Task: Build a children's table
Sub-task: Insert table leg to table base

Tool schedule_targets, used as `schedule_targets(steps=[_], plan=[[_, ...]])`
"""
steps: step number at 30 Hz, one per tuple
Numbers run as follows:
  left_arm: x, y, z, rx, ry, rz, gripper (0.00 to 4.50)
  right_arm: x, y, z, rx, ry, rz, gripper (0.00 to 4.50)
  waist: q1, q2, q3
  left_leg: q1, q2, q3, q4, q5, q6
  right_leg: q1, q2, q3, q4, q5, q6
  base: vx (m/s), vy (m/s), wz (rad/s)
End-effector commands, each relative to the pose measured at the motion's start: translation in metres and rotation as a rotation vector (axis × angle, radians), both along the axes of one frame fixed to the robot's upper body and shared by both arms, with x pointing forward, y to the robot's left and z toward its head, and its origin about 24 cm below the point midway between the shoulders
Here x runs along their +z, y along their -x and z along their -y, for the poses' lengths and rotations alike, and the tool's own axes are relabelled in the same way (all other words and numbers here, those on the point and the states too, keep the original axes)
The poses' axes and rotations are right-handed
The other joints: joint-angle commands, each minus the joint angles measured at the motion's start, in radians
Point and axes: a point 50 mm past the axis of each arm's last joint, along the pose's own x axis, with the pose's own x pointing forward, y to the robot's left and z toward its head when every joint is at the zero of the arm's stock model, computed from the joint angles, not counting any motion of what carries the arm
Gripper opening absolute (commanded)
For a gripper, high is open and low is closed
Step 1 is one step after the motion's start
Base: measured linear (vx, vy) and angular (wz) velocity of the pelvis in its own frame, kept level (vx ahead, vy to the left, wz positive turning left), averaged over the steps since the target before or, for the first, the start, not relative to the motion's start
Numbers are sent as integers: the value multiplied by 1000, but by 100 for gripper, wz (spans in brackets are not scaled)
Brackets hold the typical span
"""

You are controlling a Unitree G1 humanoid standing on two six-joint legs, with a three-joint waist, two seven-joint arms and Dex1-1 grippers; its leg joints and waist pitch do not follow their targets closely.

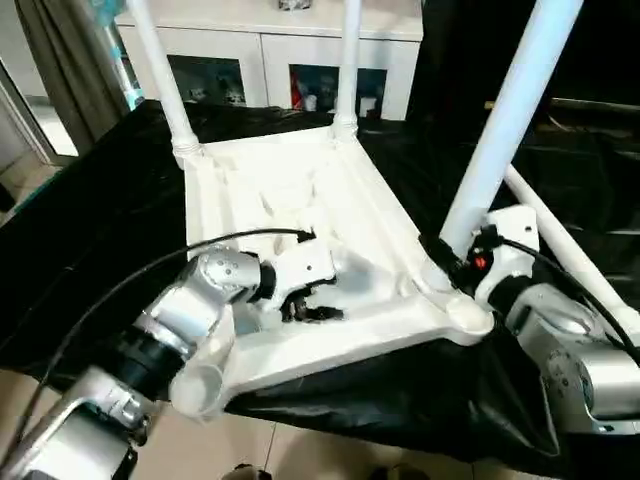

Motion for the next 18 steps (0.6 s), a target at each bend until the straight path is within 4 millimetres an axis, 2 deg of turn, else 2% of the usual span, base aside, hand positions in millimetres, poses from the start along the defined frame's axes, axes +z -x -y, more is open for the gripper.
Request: schedule_targets(steps=[1, 5, 6, 8, 9, 11, 12, 13, 14, 15, 16, 17, 18], plan=[[5, -10, -27, 86, -66, 34, 302, 3, -1, -1, 9, 2, 20, 195, -1, -16, -62, 24, 6, -16, -77, -412, -24, 37, -31, 10, -116, -638, -35, 0, 0, 0], [10, -15, -52, 119, -111, 72, 302, 3, -1, 0, 10, 5, 20, 195, -11, -9, -64, 24, 7, -24, -83, -427, -26, 44, -33, -1, -121, -627, -34, 0, 0, 0], [10, -14, -60, 121, -131, 76, 302, 3, -1, 1, 9, 6, 20, 195, -15, -2, -63, 29, 12, -27, -88, -453, -29, 43, -33, -6, -122, -604, -49, 0, 0, 0], [13, -14, -71, 131, -150, 80, 302, 4, -1, 1, 8, 6, 21, 195, -18, -1, -63, 32, 15, -30, -91, -476, -31, 44, -34, -8, -122, -588, -61, 0, 0, 0], [14, -14, -73, 134, -152, 80, 302, 4, -1, 2, 8, 6, 22, 195, -23, 0, -63, 30, 16, -31, -94, -488, -33, 48, -35, -10, -120, -571, -71, 0, 0, 0], [20, -13, -80, 142, -136, 77, 302, 4, -1, 3, 7, 4, 22, 195, -23, 0, -60, 37, 17, -31, -94, -518, -38, 43, -37, -10, -122, -575, -80, 0, 0, 0], [25, -13, -80, 139, -103, 75, 302, 5, -1, 3, 6, 4, 21, 195, -23, 0, -60, 44, 16, -30, -92, -531, -40, 38, -39, -9, -124, -582, -88, 0, 0, 0], [30, -12, -79, 131, -60, 71, 302, 5, -1, 3, 7, 1, 20, 195, -23, -4, -59, 44, 16, -28, -91, -530, -40, 38, -39, -9, -125, -580, -95, 0, 0, 0], [38, -12, -71, 120, 18, 63, 302, 5, -1, 4, 9, -1, 17, 195, -22, -2, -59, 46, 16, -28, -90, -529, -39, 37, -40, -8, -125, -581, -98, 0, 0, 0], [45, -11, -62, 104, 89, 57, 302, 5, -1, 4, 11, -5, 14, 195, -18, -8, -60, 51, 19, -24, -88, -522, -39, 33, -42, -5, -126, -571, -111, 0, 0, 0], [48, -10, -57, 93, 131, 54, 302, 5, -2, 4, 12, -7, 13, 195, -13, -5, -57, 55, 19, -21, -86, -520, -38, 31, -42, -5, -126, -568, -122, 0, 0, 0], [51, -9, -49, 72, 176, 43, 302, 5, -2, 4, 15, -15, 9, 195, -12, -5, -55, 56, 19, -21, -86, -523, -37, 29, -41, -6, -128, -571, -121, 0, 0, 0], [51, -6, -36, 31, 219, 23, 302, 6, -2, 3, 31, -21, 2, 195, -12, -9, -53, 52, 17, -21, -87, -531, -34, 35, -40, -11, -130, -600, -105, 0, 0, 0]])
